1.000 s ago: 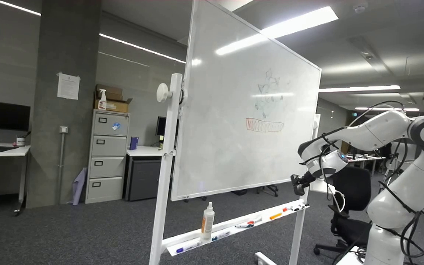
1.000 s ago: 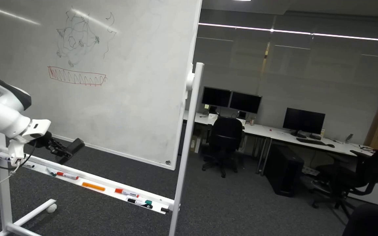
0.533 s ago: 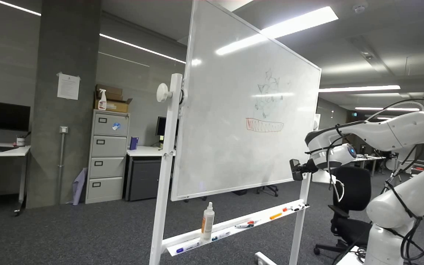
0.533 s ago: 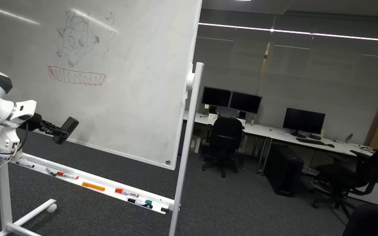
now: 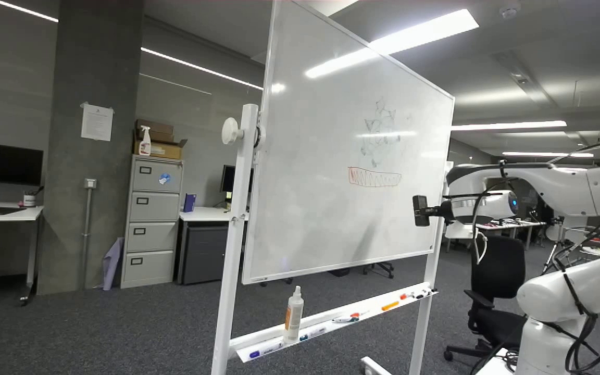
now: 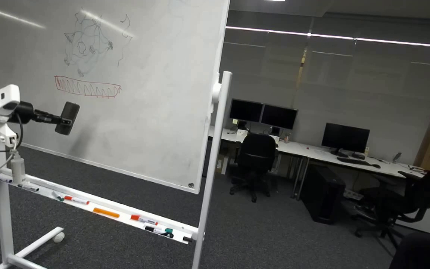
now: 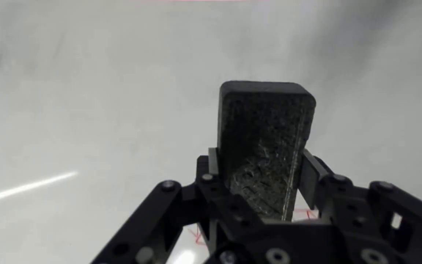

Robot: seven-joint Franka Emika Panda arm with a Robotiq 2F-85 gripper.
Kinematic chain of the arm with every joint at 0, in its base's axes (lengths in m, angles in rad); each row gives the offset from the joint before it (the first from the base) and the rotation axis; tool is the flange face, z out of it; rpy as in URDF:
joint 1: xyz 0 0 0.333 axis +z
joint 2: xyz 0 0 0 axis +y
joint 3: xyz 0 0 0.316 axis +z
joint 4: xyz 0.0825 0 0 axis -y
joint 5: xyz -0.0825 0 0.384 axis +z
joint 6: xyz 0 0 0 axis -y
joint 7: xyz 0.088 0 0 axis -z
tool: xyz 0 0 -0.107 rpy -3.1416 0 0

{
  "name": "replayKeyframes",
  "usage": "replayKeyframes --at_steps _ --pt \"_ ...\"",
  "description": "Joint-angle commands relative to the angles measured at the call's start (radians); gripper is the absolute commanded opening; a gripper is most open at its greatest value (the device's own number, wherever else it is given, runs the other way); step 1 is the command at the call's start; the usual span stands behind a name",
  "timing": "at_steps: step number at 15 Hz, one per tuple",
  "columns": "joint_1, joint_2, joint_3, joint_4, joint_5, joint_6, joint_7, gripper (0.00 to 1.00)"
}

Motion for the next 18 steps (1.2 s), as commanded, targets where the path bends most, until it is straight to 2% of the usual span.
replayKeyframes --at_steps 1,3,4,5,18 --pt "-0.021 -0.106 -0.006 0.074 0.049 0.0 -0.059 0.3" --pt "-0.03 -0.13 -0.013 0.117 0.059 0.0 -0.072 0.3" --pt "-0.002 -0.102 -0.001 0.062 0.003 0.0 -0.001 0.3" --pt "-0.001 -0.114 0.0 0.07 0.003 -0.001 -0.001 0.55" --pt "0.002 -0.104 0.004 0.055 0.003 -0.002 0.001 0.55"
